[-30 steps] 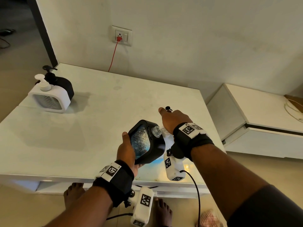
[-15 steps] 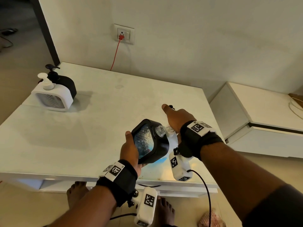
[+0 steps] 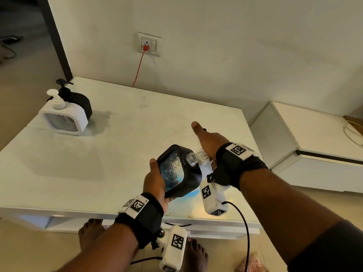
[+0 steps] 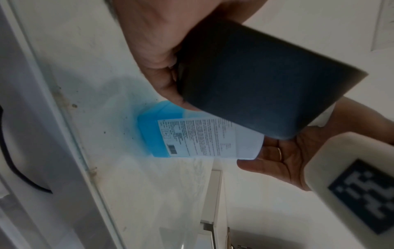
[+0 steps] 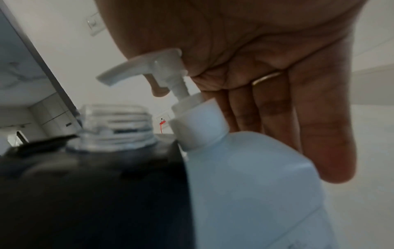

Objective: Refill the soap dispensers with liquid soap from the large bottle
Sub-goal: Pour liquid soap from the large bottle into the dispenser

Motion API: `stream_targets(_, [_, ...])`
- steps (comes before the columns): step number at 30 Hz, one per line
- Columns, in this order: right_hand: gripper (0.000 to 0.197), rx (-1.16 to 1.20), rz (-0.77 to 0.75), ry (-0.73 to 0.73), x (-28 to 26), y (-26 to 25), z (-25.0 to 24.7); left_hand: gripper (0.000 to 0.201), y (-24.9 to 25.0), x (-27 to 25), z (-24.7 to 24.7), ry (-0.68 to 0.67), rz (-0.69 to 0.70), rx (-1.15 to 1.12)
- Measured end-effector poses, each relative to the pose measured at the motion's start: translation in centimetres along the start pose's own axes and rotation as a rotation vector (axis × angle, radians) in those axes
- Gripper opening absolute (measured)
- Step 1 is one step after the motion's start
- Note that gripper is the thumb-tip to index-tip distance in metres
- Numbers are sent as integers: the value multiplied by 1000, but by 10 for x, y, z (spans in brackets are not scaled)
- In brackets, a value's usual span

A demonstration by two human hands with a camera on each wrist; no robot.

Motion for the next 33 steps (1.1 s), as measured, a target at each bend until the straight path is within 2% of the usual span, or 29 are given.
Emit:
stream_targets(5, [81, -35, 11, 65, 5, 3, 7, 45, 1, -3, 1, -5, 2, -1])
stream_targets(12, [66, -59, 34, 133, 2, 8, 7, 47, -1, -2, 1, -12, 1, 3])
stream_targets(16, [74, -68, 18, 130, 1, 8, 9, 46, -2, -3, 1, -11, 15, 6])
stream_targets(19, [79, -44, -1, 43, 2, 3, 5, 48, -1, -1, 0, -12, 11, 7])
stream_targets(22, [94, 4, -12, -42, 1, -1, 0, 52, 1, -1, 0, -11, 3, 9])
stream_targets(24, [89, -24, -21, -37, -1, -2, -1, 51, 1, -1, 0, -17, 10, 4])
stream_targets(28, [51, -112, -65, 2, -2, -2, 2, 48, -1, 0, 0, -3, 6, 10])
stream_targets(30, [49, -109, -36, 31, 0, 1, 4, 52, -1, -1, 1, -6, -3, 8])
stream_targets(33, [58, -115, -17, 103, 3, 5, 6, 53, 0, -2, 2, 2, 4, 2])
Point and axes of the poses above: each hand's wrist, its own x-axis towards the middle knuckle, its own z-axis out of the palm, y = z × x, the point moved 2 cm from there along x, towards the middle knuckle, and after that the axes turned 15 degrees about y, right-handed, at the moved point
